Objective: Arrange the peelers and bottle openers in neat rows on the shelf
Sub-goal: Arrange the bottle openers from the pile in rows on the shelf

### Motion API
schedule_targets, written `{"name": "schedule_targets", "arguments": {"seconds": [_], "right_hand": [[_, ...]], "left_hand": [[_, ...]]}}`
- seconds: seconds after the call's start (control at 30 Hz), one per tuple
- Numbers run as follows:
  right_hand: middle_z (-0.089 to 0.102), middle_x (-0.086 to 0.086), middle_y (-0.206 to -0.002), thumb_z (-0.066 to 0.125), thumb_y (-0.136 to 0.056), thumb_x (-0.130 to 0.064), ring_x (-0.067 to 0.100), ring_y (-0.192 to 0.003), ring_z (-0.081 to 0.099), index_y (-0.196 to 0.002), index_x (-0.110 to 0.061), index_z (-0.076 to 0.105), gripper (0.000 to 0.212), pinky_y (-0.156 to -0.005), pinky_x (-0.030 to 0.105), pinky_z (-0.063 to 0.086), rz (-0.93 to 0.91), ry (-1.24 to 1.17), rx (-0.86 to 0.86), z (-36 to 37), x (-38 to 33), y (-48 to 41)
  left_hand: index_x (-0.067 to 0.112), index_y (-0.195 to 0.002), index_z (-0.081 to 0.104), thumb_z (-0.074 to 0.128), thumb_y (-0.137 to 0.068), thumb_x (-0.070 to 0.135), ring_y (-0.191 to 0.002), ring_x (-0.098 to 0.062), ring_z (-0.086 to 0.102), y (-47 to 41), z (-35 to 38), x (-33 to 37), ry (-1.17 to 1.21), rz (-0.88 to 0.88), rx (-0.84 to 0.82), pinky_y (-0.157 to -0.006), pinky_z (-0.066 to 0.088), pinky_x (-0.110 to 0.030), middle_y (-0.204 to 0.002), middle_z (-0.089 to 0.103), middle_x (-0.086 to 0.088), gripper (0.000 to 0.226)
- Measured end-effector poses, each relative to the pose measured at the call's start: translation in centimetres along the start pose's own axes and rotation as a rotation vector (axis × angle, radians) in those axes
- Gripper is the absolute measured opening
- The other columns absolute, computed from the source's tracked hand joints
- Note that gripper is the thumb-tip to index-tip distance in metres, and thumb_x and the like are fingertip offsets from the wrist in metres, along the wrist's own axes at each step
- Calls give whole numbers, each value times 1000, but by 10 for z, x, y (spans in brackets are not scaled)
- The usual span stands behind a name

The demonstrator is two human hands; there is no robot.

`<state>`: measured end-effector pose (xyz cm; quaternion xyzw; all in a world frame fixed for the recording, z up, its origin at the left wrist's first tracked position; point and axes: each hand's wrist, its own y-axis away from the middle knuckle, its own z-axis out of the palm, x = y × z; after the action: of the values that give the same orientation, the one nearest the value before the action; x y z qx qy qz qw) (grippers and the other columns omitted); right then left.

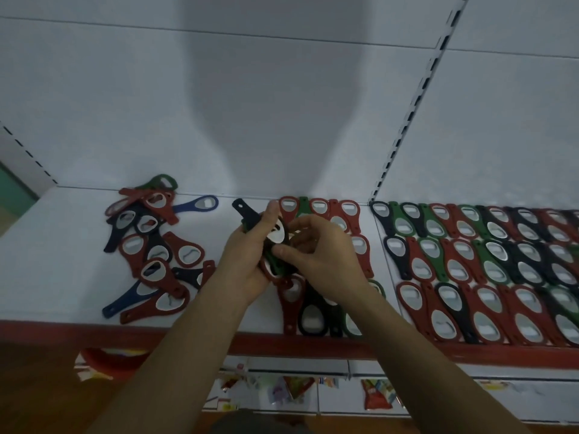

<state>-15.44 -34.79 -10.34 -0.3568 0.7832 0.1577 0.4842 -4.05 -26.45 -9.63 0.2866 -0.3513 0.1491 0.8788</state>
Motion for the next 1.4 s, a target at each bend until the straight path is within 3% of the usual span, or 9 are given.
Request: {"name": "schedule_targets", "arguments": {"seconds": [0.1, 0.23, 0.37, 0.53, 0.73, 0.9, 1.1, 1.27, 1.4], "right_hand": [[71, -12, -91, 82, -81, -40, 1, -77, 68, -116, -23, 66, 42, -67, 19, 59, 23, 24, 36, 5, 3, -19], [74, -12, -86, 81, -85, -33, -2, -73, 70, -106, -22, 69, 27, -63, 10, 55, 69, 17, 117, 17, 3, -45], [75, -4, -80, 79, -87, -20, 11, -76, 73, -94, -18, 72, 10, -71, 29, 60, 180, -121, 236, 32, 5, -76], [73, -2, -69, 80, -86, -18, 13, -61, 71, -81, -15, 70, 12, -61, 35, 61, 245, -45, 249, 56, 5, -104], [73, -4, -79, 79, -84, -29, 6, -61, 68, -85, -19, 67, 16, -58, 19, 55, 250, 219, 224, 75, 1, -113], [72, -8, -88, 63, -95, -37, 10, -73, 66, -101, -22, 70, 17, -65, 30, 57, 78, 602, 317, 75, -6, -97], [71, -7, -90, 71, -94, -22, 3, -82, 68, -112, -16, 73, 19, -74, 20, 55, 83, -165, 218, 67, -21, -104], [73, 6, -82, 65, -97, -8, 7, -61, 62, -103, -10, 75, 12, -57, 17, 50, 82, -237, 292, 51, -27, -106], [71, 2, -72, 60, -101, -10, 10, -53, 56, -99, -10, 75, 16, -52, 23, 47, 143, -59, 89, 32, -20, -94]], "left_hand": [[0, -118, 66, 66, -91, 14, -106, -36, 73, -13, -15, 11, 94, -46, -136, -76, 62, -42, -118, 72, -25, 30], [2, -121, 65, 67, -85, 8, -91, -28, 76, -35, -33, 25, 118, -31, -86, -71, 62, -38, -107, 75, -19, 36], [14, -98, 64, 58, -94, -5, -69, -23, 74, -62, -54, 50, -30, -12, 110, -56, 59, -36, -80, 75, -11, 20], [17, -98, 66, 70, -93, 9, -57, -15, 59, -90, -82, 75, -404, 94, 179, -46, 47, -29, -77, 62, -5, 10], [12, -107, 66, 56, -92, 1, -59, -20, 66, -104, -94, 95, -300, -83, 7, -47, 49, -29, -78, 64, -8, 22], [9, -119, 68, 59, -101, 11, -92, -33, 77, -100, -96, 92, -356, -74, -178, -56, 58, -33, -110, 77, -13, 20], [25, -83, 78, 75, -93, 16, -67, -24, 70, -92, -93, 97, -743, 6, -433, -52, 54, -33, -81, 74, -7, 14], [28, -85, 74, 70, -97, 22, -59, -14, 62, -89, -98, 101, -692, 76, -287, -50, 51, -31, -77, 72, 2, 14], [21, -93, 65, 68, -97, 19, -51, -12, 56, -89, -105, 99, -935, 297, -218, -47, 49, -28, -64, 62, 6, 6]]}}
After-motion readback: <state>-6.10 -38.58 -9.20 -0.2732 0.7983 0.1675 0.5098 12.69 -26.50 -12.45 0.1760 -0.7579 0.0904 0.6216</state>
